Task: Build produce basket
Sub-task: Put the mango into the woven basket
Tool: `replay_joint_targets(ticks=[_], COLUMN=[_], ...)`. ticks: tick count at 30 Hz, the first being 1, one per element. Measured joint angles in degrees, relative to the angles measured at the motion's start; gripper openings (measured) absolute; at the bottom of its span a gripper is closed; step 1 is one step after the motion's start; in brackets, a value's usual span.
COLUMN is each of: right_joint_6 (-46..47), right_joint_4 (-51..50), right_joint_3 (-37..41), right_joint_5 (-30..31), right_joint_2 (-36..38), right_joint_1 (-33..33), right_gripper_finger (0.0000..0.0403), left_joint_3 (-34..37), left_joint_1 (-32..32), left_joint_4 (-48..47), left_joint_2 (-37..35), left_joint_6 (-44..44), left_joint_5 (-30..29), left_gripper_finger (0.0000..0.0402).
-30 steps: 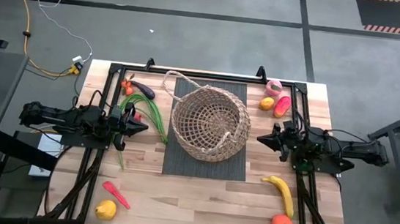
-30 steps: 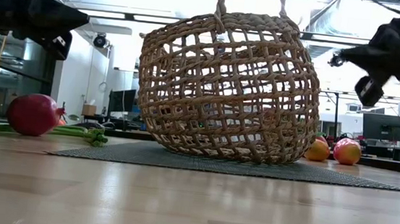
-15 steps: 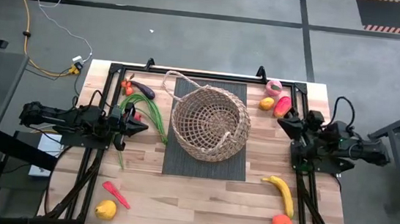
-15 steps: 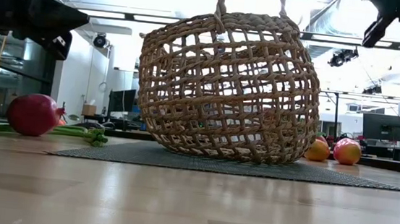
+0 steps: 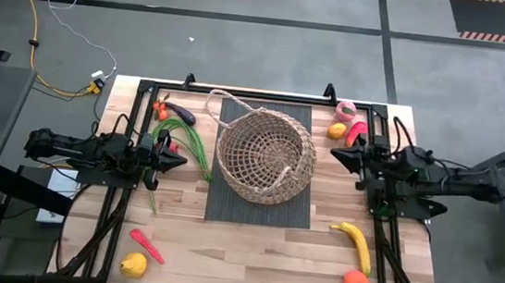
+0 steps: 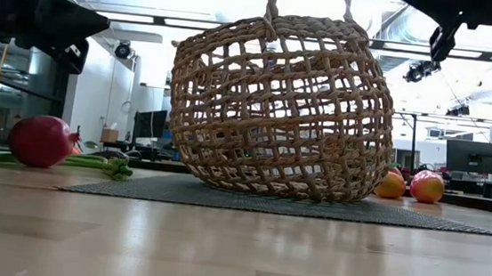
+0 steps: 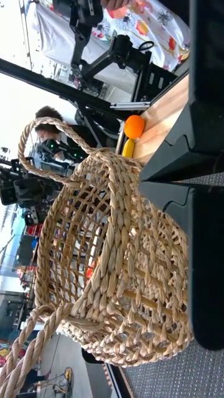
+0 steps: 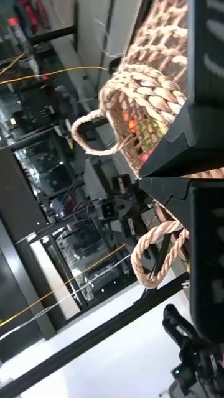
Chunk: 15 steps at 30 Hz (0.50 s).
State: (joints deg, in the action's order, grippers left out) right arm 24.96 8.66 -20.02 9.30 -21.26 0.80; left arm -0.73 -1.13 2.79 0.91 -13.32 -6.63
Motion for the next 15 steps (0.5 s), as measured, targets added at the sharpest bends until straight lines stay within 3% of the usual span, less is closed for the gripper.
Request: replay_joint_targets(ticks=[10,15], right_joint_6=[3.6,3.5], right_joint_4=[0.2,1.6], right_joint_3=[-0.1,-0.2], right_joint_5=[1.4,1.4], right_joint_2=[-4.1,-4.4], right_joint_1=[0.0,0.0], right_gripper_finger=[0.0000,0.0000], left_joint_3=[0.0,0.0], left_joint_1=[0.0,0.0], left_joint_4=[0.9,11.8], left_joint_2=[0.0,0.0], left_joint_6=[-1.2,-9.6], left_joint_5=[0.0,-2.6], left_gripper_finger=[0.0003,0.0003])
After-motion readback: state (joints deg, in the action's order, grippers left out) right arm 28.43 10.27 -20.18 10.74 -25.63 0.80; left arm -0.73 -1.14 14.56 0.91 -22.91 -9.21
